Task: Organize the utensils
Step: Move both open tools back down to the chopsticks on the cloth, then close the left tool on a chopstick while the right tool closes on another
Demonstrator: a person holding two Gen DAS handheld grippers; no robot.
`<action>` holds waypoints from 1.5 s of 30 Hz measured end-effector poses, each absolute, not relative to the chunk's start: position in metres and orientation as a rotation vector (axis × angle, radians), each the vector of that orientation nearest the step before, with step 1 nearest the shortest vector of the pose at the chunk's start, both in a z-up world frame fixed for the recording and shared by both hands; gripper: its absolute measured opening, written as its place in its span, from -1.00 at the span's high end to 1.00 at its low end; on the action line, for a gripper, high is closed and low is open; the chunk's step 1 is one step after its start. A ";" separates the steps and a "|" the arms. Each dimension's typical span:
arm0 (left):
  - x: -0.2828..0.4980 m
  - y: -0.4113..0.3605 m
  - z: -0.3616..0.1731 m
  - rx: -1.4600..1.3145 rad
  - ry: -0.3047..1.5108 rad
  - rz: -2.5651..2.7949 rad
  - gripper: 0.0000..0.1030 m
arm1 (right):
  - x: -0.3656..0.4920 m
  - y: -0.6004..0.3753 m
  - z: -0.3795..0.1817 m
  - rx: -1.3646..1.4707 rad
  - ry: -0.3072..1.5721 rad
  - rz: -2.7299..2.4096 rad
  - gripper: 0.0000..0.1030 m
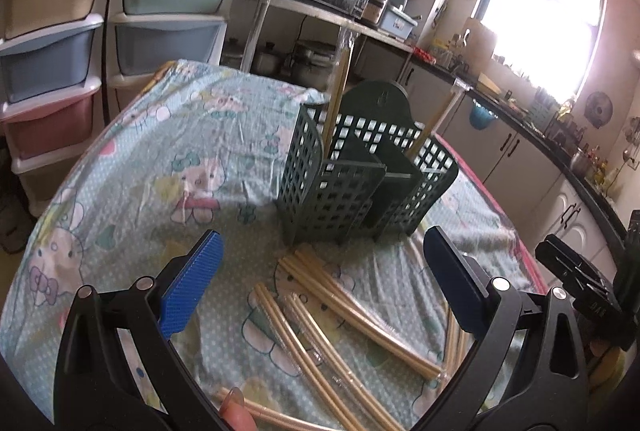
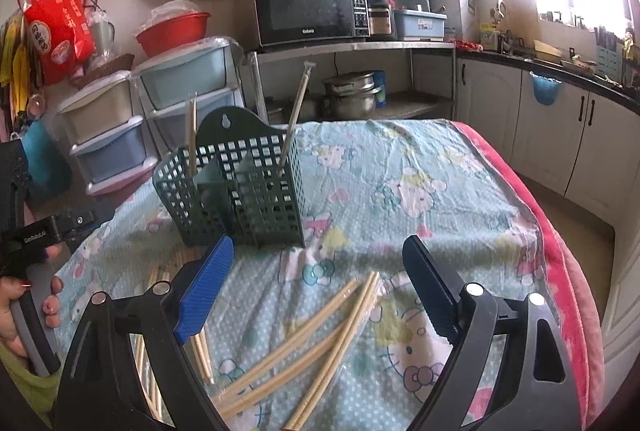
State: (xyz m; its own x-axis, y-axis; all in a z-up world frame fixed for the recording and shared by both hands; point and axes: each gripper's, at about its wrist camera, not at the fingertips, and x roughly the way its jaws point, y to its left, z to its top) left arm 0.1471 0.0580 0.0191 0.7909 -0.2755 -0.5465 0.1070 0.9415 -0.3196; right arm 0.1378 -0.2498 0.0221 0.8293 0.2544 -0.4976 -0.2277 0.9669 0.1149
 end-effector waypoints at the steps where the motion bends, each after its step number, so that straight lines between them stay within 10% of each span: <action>1: 0.147 0.058 0.015 -0.281 0.639 -0.208 -0.79 | 0.138 -0.250 0.021 0.053 0.539 0.256 -0.62; 14: 0.158 0.047 -0.017 -0.233 0.755 -0.218 -0.78 | 0.148 -0.258 -0.009 0.084 0.659 0.251 -0.41; 30: 0.211 0.063 -0.055 -0.305 0.907 -0.236 0.36 | 0.162 -0.273 -0.026 0.138 0.726 0.224 -0.23; 45: 0.230 0.061 -0.065 -0.272 0.919 -0.238 0.67 | 0.203 -0.274 -0.041 0.092 0.846 0.205 -0.15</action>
